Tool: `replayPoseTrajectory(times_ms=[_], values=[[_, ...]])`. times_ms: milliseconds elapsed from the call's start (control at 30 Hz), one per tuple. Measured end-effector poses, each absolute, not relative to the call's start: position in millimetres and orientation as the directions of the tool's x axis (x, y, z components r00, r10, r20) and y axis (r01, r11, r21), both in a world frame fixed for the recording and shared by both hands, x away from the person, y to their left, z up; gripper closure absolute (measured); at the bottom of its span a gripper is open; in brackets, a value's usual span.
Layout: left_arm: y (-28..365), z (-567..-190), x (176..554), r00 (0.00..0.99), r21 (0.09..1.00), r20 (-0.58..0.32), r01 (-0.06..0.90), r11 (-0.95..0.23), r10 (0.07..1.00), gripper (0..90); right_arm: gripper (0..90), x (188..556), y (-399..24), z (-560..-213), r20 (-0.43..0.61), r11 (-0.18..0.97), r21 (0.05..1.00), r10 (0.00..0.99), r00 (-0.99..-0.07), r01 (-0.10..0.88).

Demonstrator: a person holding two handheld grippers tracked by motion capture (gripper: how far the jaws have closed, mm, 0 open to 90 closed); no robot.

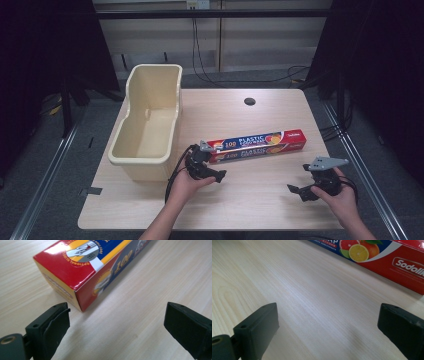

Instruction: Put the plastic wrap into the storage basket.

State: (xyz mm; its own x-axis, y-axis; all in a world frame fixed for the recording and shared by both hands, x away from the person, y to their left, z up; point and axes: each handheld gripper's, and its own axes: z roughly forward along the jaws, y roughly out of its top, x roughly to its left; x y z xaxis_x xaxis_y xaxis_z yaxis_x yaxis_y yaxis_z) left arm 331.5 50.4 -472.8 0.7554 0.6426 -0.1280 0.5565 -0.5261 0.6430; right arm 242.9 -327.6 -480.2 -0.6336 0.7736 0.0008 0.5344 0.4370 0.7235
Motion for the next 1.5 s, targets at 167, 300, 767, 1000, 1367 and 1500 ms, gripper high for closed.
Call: replayPoseTrajectory(times_ms=[167, 300, 767, 1000, 1367, 1500], values=[[50, -469, 334, 0.762, 0.638, -0.136, 0.556, -0.532, 0.633, 6.0, 3.3, 240, -327, -479, 0.009, 0.432, 0.73, 0.768, -0.64, 0.53], [44, -460, 339, 0.766, 0.643, -0.157, 0.558, -0.524, 0.623, 3.6, 3.3, 239, -328, -479, 0.03, 0.423, 0.73, 0.766, -0.642, 0.538], [24, -423, 363, 0.803, 0.638, -0.181, 0.535, -0.554, 0.568, 2.6, 3.3, 233, -329, -478, 0.062, 0.404, 0.738, 0.757, -0.65, 0.541], [17, -417, 377, 0.809, 0.634, -0.188, 0.533, -0.561, 0.557, 3.7, 3.2, 232, -330, -477, 0.068, 0.401, 0.741, 0.754, -0.653, 0.539], [4, -414, 392, 0.814, 0.624, -0.174, 0.526, -0.577, 0.554, 5.6, 3.3, 236, -329, -479, 0.098, 0.386, 0.749, 0.74, -0.666, 0.539], [-2, -414, 396, 0.817, 0.625, -0.179, 0.525, -0.578, 0.549, 5.8, 3.2, 235, -331, -478, 0.104, 0.379, 0.752, 0.74, -0.664, 0.54]])
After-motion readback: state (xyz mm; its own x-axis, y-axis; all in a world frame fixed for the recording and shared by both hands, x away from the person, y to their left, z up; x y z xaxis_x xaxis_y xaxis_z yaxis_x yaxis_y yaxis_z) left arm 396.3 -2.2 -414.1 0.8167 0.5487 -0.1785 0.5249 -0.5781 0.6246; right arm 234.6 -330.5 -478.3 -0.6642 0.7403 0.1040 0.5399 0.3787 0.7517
